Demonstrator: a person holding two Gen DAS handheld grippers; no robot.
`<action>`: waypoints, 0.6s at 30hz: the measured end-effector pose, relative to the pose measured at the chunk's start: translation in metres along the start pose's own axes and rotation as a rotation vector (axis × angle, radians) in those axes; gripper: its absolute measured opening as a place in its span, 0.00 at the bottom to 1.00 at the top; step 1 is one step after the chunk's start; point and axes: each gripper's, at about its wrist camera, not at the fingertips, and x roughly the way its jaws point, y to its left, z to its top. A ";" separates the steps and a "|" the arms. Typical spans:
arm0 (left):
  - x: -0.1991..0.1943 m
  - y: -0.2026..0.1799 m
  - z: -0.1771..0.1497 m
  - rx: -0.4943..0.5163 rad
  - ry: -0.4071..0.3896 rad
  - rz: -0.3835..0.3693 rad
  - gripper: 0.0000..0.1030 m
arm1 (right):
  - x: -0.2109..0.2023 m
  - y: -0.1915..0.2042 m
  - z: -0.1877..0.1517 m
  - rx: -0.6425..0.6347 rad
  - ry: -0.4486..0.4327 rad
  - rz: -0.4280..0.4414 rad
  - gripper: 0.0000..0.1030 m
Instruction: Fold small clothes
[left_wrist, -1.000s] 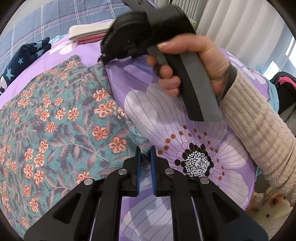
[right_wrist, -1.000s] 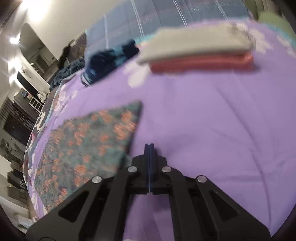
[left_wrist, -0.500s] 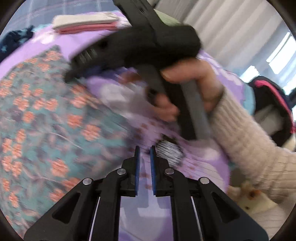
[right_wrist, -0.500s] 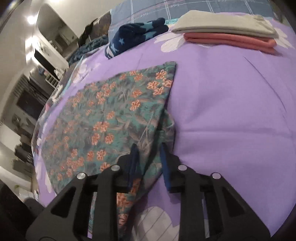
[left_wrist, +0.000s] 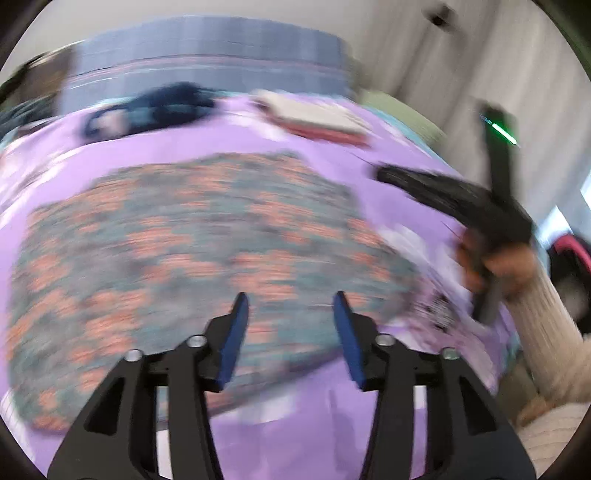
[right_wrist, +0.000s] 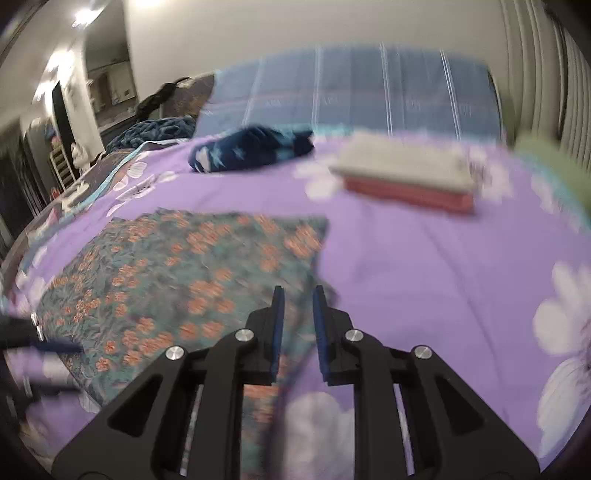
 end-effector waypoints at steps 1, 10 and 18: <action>-0.017 0.026 -0.004 -0.046 -0.043 0.063 0.52 | -0.002 0.017 0.003 -0.029 -0.003 0.024 0.32; -0.120 0.194 -0.063 -0.370 -0.173 0.431 0.52 | -0.003 0.221 -0.024 -0.446 -0.002 0.290 0.53; -0.147 0.249 -0.103 -0.487 -0.188 0.444 0.52 | 0.023 0.355 -0.059 -0.700 0.044 0.314 0.55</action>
